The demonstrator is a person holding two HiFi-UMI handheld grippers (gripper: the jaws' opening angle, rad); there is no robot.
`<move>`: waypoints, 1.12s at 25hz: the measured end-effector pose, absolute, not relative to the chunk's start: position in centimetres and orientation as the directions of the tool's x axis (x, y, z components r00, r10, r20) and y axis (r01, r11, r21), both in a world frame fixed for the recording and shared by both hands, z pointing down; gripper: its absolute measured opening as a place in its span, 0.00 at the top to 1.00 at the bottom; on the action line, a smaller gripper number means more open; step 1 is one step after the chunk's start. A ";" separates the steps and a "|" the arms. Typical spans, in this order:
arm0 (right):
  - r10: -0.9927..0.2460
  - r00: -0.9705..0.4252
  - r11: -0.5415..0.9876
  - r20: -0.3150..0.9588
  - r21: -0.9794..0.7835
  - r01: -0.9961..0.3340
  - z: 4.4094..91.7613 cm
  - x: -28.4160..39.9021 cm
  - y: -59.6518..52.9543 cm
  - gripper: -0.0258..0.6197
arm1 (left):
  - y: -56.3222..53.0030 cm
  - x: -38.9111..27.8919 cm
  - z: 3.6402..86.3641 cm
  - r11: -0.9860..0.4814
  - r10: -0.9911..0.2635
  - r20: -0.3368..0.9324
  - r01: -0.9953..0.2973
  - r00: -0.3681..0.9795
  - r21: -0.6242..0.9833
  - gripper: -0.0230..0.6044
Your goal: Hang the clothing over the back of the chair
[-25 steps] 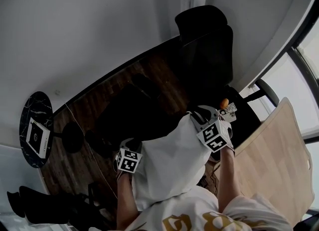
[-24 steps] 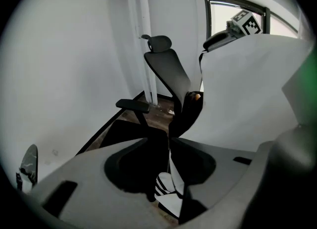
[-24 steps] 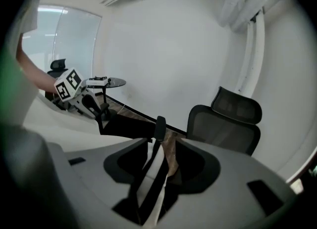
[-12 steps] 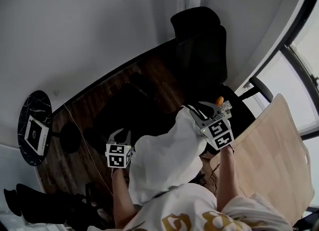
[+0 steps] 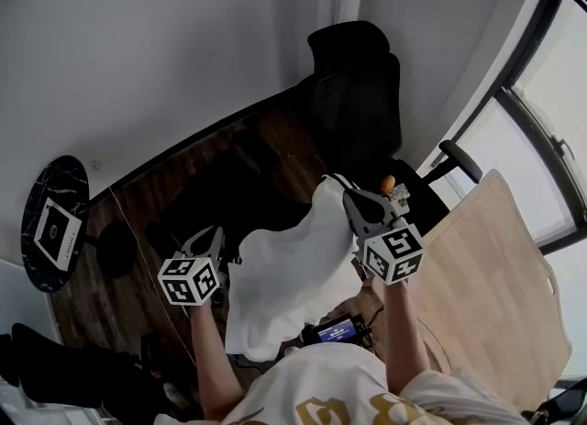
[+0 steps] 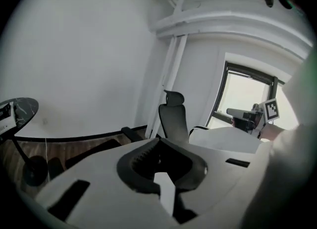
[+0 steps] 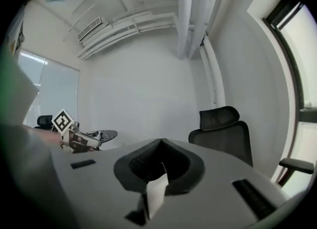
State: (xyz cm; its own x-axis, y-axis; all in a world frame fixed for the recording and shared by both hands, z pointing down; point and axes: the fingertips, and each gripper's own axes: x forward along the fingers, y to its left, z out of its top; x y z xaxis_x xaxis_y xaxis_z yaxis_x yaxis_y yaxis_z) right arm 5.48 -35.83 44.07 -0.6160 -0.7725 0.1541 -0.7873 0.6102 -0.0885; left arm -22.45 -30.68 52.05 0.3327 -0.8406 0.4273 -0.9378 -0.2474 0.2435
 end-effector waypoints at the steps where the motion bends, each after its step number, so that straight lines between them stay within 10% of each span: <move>1: -0.777 -0.612 0.607 0.149 -0.079 -0.791 43.9 5.4 -34.8 0.94 | -30.0 -22.4 51.4 -0.251 -0.855 0.401 -0.939 0.329 0.236 0.93; 28: -0.774 -0.600 0.623 0.203 0.069 -0.779 41.9 2.4 -18.4 0.94 | -15.6 -15.9 43.0 -0.394 -0.889 0.096 -0.855 0.447 0.337 0.93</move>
State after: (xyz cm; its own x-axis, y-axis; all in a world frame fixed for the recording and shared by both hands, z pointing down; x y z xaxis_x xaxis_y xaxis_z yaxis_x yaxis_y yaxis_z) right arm 2.41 -18.36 41.95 -0.6002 -0.7737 0.2030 -0.7794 0.6227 0.0691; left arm -15.85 -15.62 42.99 0.4472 -0.8893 0.0958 -0.8553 -0.3939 0.3367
